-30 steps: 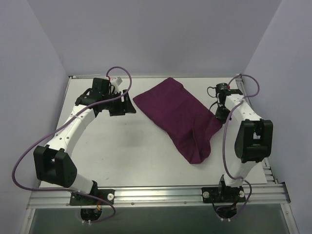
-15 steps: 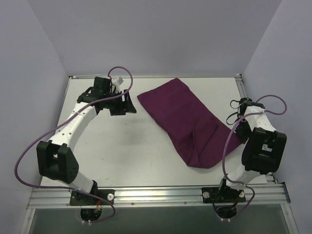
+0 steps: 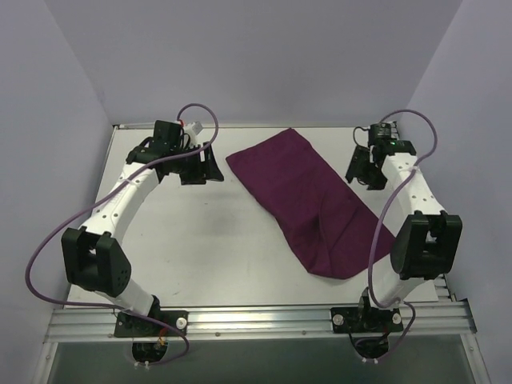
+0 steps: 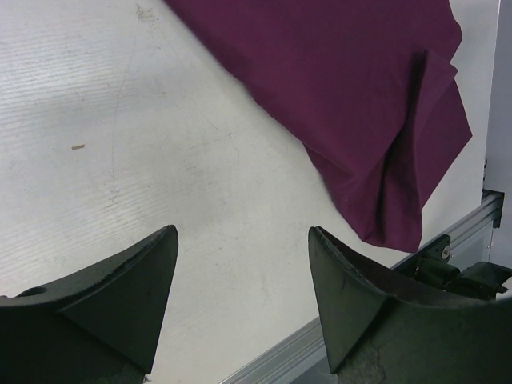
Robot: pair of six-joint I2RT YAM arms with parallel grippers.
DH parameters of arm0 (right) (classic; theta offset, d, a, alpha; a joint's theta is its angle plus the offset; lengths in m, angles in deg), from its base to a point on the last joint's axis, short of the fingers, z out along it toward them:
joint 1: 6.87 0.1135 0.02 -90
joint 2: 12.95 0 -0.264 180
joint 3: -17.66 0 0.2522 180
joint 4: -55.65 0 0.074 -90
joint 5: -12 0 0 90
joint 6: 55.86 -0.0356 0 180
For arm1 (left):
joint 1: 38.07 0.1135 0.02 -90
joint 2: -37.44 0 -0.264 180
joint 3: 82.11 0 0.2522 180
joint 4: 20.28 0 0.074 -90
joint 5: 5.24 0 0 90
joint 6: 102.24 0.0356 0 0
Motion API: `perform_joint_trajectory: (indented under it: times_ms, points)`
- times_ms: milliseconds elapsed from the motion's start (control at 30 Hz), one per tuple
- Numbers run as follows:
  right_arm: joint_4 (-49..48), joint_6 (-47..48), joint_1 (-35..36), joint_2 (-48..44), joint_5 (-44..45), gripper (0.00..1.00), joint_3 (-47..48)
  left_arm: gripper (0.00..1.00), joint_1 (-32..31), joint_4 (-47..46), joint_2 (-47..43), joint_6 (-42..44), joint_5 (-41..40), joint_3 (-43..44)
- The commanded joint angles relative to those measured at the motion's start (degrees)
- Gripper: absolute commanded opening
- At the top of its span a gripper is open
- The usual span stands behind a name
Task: Open and lay out the surgical kit
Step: Open the surgical kit at the center of the board.
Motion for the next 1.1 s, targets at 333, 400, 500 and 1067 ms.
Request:
perform_joint_trajectory:
  times_ms: [333, 400, 500, 1067]
  points:
    - [-8.37, -7.25, 10.94, -2.68, -15.56, 0.52, -5.49, 0.73, -10.16, 6.16, 6.60, 5.52, -1.59, 16.13]
    - [-9.69, -5.94, 11.99, -1.02, -18.21, 0.51, -6.03, 0.71, -10.44, 6.70, 7.58, 1.75, -1.26, 17.46]
    - [-10.40, -6.45, 12.53, 0.93, -17.33, 0.49, -5.41, 0.67, -11.05, 4.94, 8.72, -1.07, 2.07, 17.46]
    - [-4.77, -11.73, -5.05, -7.77, -13.54, 0.04, -18.23, 0.69, -24.59, 4.93, 36.05, -6.17, 3.41, 43.98]
